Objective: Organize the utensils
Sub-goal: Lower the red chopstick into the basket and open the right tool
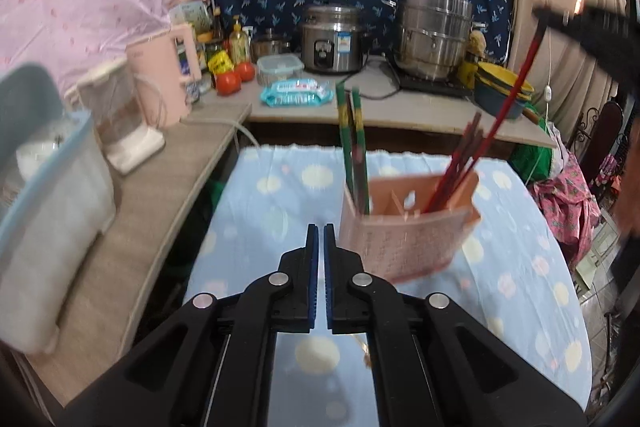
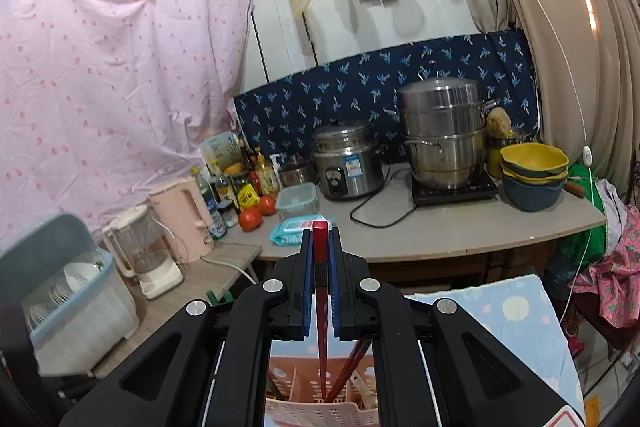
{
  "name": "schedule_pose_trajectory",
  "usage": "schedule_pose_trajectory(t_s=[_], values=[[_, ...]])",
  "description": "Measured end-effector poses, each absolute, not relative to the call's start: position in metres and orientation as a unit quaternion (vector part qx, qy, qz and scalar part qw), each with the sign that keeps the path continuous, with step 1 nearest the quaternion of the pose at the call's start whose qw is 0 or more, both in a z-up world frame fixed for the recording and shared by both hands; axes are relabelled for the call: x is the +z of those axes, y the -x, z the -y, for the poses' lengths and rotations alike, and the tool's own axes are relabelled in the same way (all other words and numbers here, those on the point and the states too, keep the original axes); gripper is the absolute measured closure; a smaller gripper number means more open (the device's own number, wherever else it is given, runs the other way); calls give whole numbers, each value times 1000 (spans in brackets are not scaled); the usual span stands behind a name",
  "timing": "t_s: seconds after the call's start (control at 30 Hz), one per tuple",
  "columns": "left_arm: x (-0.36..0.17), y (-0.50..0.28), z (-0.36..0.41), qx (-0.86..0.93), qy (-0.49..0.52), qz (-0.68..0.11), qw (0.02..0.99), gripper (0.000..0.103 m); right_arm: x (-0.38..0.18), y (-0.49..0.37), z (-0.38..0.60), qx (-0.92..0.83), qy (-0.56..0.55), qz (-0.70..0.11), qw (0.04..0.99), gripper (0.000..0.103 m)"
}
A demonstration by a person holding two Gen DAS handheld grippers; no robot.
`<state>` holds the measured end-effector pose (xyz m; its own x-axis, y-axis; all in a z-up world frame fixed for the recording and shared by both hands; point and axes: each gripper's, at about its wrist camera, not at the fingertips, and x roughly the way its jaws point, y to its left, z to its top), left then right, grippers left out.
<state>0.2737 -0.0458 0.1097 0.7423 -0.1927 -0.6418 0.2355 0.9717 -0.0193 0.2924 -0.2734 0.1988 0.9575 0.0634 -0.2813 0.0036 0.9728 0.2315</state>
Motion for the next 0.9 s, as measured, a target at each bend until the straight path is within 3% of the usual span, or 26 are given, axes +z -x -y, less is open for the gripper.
schedule_pose_trajectory(t_s=[0.17,0.3,0.53,0.9], values=[[58,-257,47,-130,-27,-396,909,100,214,-276,273,18,-113,-128,985,96],[6,-255,55,-142,-12,-447,883,84,203,-266,275,19,-122,-141,982,96],[-52,-260,82,-151,-24,-490,858,84,165,-260,280,13,-130,-182,975,96],[-77,-273,87,-160,24,-518,840,84,157,-266,273,18,-120,-186,975,96]])
